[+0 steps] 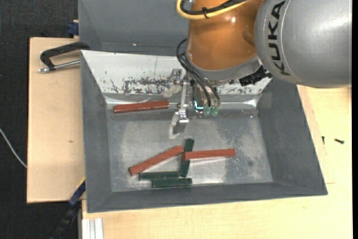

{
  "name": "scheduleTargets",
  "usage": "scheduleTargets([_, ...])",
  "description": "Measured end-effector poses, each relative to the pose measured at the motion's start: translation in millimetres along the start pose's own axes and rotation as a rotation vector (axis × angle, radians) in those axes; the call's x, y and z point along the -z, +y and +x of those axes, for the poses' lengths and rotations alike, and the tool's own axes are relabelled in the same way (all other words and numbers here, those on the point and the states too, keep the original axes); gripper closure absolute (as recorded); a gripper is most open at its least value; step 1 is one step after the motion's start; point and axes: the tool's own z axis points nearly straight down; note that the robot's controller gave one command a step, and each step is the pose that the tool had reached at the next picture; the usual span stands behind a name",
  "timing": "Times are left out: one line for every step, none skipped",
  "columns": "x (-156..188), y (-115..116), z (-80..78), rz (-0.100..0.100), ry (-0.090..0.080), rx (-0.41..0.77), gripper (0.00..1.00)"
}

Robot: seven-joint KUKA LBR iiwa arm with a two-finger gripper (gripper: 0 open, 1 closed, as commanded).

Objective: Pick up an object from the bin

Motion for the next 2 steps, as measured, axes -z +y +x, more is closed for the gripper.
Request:
scheduleTargets([4.1,-0.8,-1.6,-0.001,-0.008,-0.002,0.0])
scheduleTargets([-44.0,-0.4,13.6,-0.002,-0.014,0.009,0.0])
